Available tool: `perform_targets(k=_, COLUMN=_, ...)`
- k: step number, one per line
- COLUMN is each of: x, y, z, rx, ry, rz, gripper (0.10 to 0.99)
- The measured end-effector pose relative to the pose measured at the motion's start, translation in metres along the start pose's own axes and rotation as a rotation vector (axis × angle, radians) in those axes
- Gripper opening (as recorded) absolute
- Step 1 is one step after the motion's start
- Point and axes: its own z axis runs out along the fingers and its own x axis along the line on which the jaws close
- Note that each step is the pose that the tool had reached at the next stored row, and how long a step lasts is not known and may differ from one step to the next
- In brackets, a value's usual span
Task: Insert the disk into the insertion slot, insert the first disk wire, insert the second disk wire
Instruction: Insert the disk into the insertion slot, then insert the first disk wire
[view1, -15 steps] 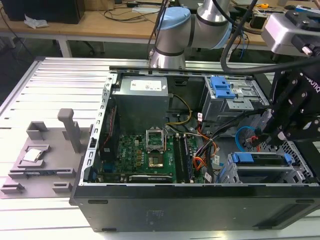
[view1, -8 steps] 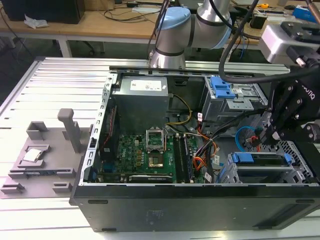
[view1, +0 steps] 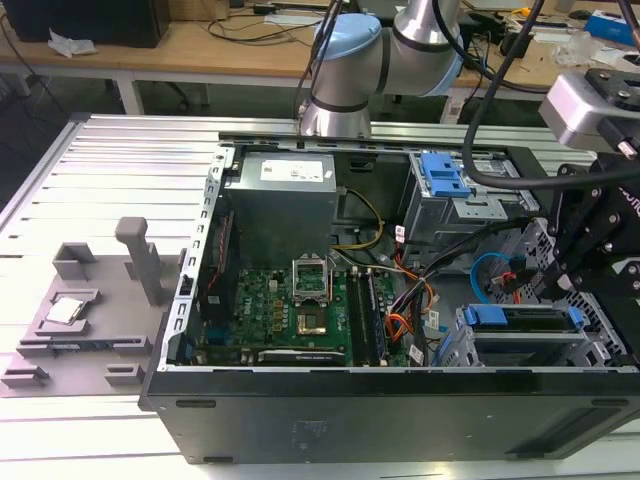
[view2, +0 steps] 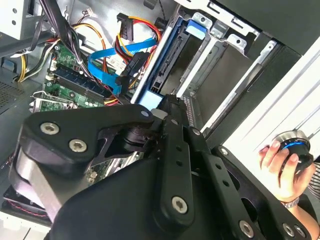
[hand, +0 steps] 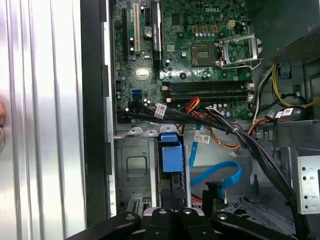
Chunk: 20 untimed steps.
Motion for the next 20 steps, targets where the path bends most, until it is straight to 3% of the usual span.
perform_targets(k=11, x=0.0, y=-0.0001, z=0.0006, rx=0.0, ry=-0.0001, rz=0.0, gripper=0.114)
perform_targets(k=13, x=0.0, y=-0.0001, z=0.0007, rx=0.0, ry=0.0, rz=0.0, gripper=0.235)
perform_targets(k=14, x=0.0, y=-0.0001, z=0.0007, rx=0.0, ry=0.0, rz=0.0, gripper=0.235)
perform_targets(k=15, x=0.0, y=-0.0001, z=0.0007, rx=0.0, ry=0.0, rz=0.0, gripper=0.302)
perform_targets(k=20, x=-0.0093, y=-0.0049, z=0.0012, rx=0.0, ry=0.0, rz=0.0, gripper=0.302)
